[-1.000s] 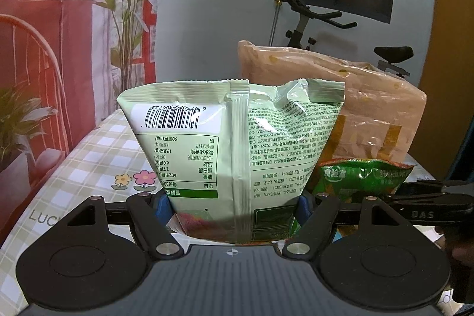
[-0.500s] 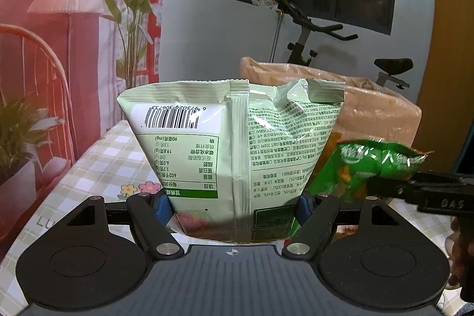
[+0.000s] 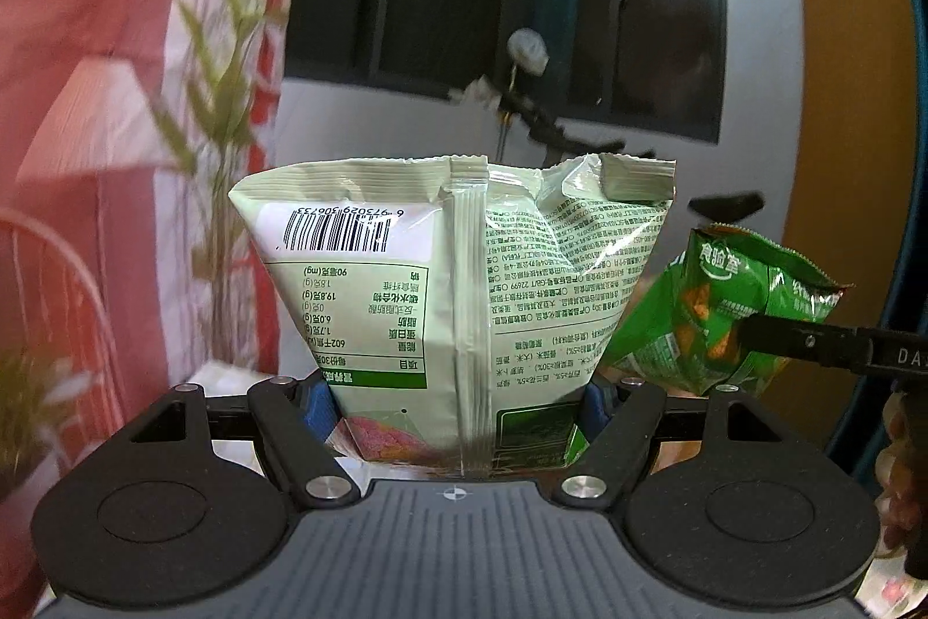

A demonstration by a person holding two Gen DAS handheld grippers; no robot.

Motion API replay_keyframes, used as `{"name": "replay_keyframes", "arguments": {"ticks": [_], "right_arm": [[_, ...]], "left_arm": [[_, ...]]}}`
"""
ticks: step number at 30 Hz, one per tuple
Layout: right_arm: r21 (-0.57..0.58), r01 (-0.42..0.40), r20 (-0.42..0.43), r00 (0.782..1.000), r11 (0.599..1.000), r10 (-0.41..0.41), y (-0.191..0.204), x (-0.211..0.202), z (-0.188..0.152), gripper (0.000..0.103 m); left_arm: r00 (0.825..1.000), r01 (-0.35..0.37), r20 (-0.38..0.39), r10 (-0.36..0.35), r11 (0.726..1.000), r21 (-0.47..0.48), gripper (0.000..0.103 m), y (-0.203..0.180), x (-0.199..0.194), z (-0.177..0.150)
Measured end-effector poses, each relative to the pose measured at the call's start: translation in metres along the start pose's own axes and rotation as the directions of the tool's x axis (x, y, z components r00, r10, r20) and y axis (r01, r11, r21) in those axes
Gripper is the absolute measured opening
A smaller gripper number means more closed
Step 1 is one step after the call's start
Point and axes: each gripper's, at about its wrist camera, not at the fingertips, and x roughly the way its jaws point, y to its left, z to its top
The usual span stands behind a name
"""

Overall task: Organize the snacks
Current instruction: 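Lift both held bags and carry them over the box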

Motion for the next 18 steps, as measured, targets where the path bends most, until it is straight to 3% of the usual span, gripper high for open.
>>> {"name": "replay_keyframes", "arguments": {"ticks": [11, 18], "right_arm": [[0.038, 0.015, 0.104, 0.994, 0.999, -0.019, -0.017, -0.005, 0.051, 0.059], [0.059, 0.08, 0.099, 0.991, 0.995, -0.086, -0.047, 0.019, 0.061, 0.059]], "left_arm": [[0.996, 0.052, 0.064, -0.057, 0.996, 0.076, 0.077, -0.03, 0.037, 0.053], [0.997, 0.078, 0.004, -0.079, 0.995, 0.055, 0.077, -0.047, 0.108, 0.071]]}}
